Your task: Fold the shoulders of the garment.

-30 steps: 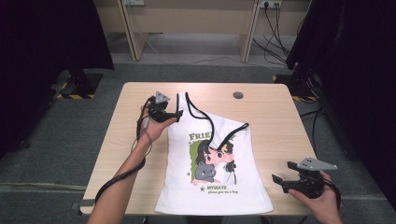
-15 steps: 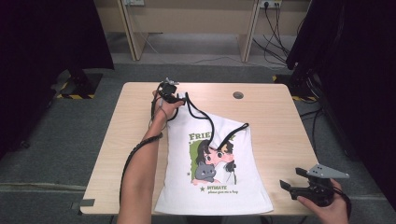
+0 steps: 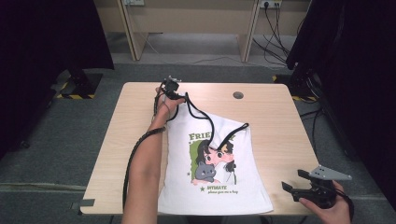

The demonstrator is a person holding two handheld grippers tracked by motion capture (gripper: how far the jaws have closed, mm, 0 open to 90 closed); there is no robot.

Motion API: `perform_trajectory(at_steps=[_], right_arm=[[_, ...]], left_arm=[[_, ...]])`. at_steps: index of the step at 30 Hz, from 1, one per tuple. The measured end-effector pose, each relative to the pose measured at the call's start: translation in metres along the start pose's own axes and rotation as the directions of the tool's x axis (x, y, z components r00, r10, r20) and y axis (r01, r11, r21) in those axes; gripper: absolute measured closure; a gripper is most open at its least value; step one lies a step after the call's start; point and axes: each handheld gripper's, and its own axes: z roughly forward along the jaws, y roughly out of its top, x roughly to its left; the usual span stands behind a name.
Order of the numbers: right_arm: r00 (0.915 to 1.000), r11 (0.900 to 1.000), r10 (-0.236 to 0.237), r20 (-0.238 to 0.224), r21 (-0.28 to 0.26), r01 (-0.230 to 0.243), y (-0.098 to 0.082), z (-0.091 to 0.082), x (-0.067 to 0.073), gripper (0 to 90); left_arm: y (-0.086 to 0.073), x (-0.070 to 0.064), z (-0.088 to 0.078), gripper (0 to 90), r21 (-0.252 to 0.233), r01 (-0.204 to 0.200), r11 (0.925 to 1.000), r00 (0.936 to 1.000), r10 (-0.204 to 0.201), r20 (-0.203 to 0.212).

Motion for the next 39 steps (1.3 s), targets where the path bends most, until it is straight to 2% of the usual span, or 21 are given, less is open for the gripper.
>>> perform_trajectory(at_steps=[2,3,4,5,6,7,8,9,10,11,12,14,15,16,17,18,19,22,31,35,39], right_arm=[[1.0,1.0,0.0,0.0,0.0,0.0,0.0,0.0,0.0,14.9],[1.0,1.0,-0.001,-0.004,0.003,0.001,-0.001,0.0,0.001,15.0],[1.0,1.0,-0.001,-0.004,0.003,0.001,-0.001,0.0,0.001,15.0],[1.0,1.0,-0.004,-0.007,0.0,0.004,-0.002,0.001,0.002,15.0],[1.0,1.0,-0.004,-0.007,0.0,0.004,-0.002,0.001,0.002,15.0],[1.0,1.0,-0.004,-0.007,0.0,0.004,-0.002,0.001,0.002,15.0],[1.0,1.0,-0.001,-0.009,-0.003,0.001,-0.002,0.002,0.004,15.0],[1.0,1.0,-0.001,-0.009,-0.003,0.001,-0.002,0.002,0.004,15.0],[1.0,1.0,-0.001,-0.009,-0.003,0.001,-0.002,0.002,0.004,15.0],[0.9999,1.0,-0.007,-0.012,-0.008,0.007,-0.002,0.002,0.006,15.0],[0.9999,1.0,-0.007,-0.012,-0.008,0.007,-0.002,0.002,0.006,15.0],[0.9999,1.0,-0.008,-0.014,-0.016,0.007,-0.002,0.002,0.007,15.0],[0.9999,1.0,-0.008,-0.014,-0.016,0.007,-0.002,0.002,0.007,15.0],[0.9999,1.0,-0.009,-0.01,-0.017,0.009,-0.004,0.001,0.007,15.0],[0.9999,1.0,-0.009,-0.01,-0.017,0.009,-0.004,0.001,0.007,15.1],[0.9999,1.0,-0.009,-0.01,-0.017,0.009,-0.004,0.001,0.007,15.1],[1.0,1.0,-0.008,-0.004,-0.019,0.008,-0.005,-0.002,0.005,15.1],[0.9999,1.0,-0.01,0.001,-0.026,0.01,-0.004,-0.005,0.005,15.3],[0.9989,0.998,-0.046,-0.004,-0.052,0.046,0.007,-0.007,0.007,15.6],[0.9973,0.996,-0.071,-0.017,-0.056,0.07,0.012,-0.004,0.011,15.7],[0.9957,0.995,-0.088,-0.028,-0.06,0.086,0.017,-0.001,0.015,15.8]], left_arm=[[0.0,0.001,0.0,28.0,0.0,0.015,0.9999,0.9999,-0.015,0.009],[0.001,0.0,-0.001,28.0,-0.002,-0.019,0.9998,0.9993,0.019,0.033],[0.001,0.0,-0.001,38.4,-0.002,-0.019,0.9998,0.9993,0.019,0.033],[0.001,0.0,-0.001,38.4,-0.002,-0.019,0.9998,0.9993,0.019,0.033],[0.001,-0.003,-0.002,38.4,-0.007,-0.028,0.9996,0.998,0.029,0.056],[0.001,-0.003,-0.002,50.2,-0.007,-0.028,0.9996,0.998,0.029,0.056],[0.001,-0.003,-0.002,50.2,-0.007,-0.028,0.9996,0.998,0.029,0.056],[-0.001,-0.004,-0.002,50.2,-0.016,0.004,0.9999,0.9963,-0.003,0.086],[-0.001,-0.004,-0.002,61.8,-0.016,0.004,0.9999,0.9963,-0.003,0.086],[-0.001,-0.006,-0.002,61.8,-0.023,0.012,0.9997,0.9954,-0.009,0.095],[-0.001,-0.006,-0.002,73.1,-0.023,0.012,0.9997,0.9954,-0.009,0.095],[-0.001,-0.008,-0.004,73.1,-0.022,0.013,0.9997,0.9956,-0.011,0.093],[-0.001,-0.008,-0.004,79.2,-0.022,0.013,0.9997,0.9956,-0.011,0.093],[-0.001,-0.008,-0.004,79.2,-0.022,0.013,0.9997,0.9956,-0.011,0.093],[-0.001,-0.009,-0.007,79.2,-0.054,0.054,0.9971,0.9932,-0.048,0.106],[-0.001,-0.009,-0.007,79.4,-0.054,0.054,0.9971,0.9932,-0.048,0.106],[0.0,-0.009,-0.015,79.4,-0.089,0.077,0.9931,0.9897,-0.065,0.127],[0.001,-0.009,-0.017,80.9,-0.098,0.077,0.9922,0.9888,-0.064,0.135],[0.005,-0.018,-0.059,81.7,-0.193,0.048,0.9801,0.9865,-0.017,0.163],[0.001,-0.03,-0.077,81.4,-0.215,0.001,0.9767,0.9882,0.032,0.15],[-0.009,-0.044,-0.095,80.8,-0.251,-0.016,0.9678,0.9887,0.052,0.141]])
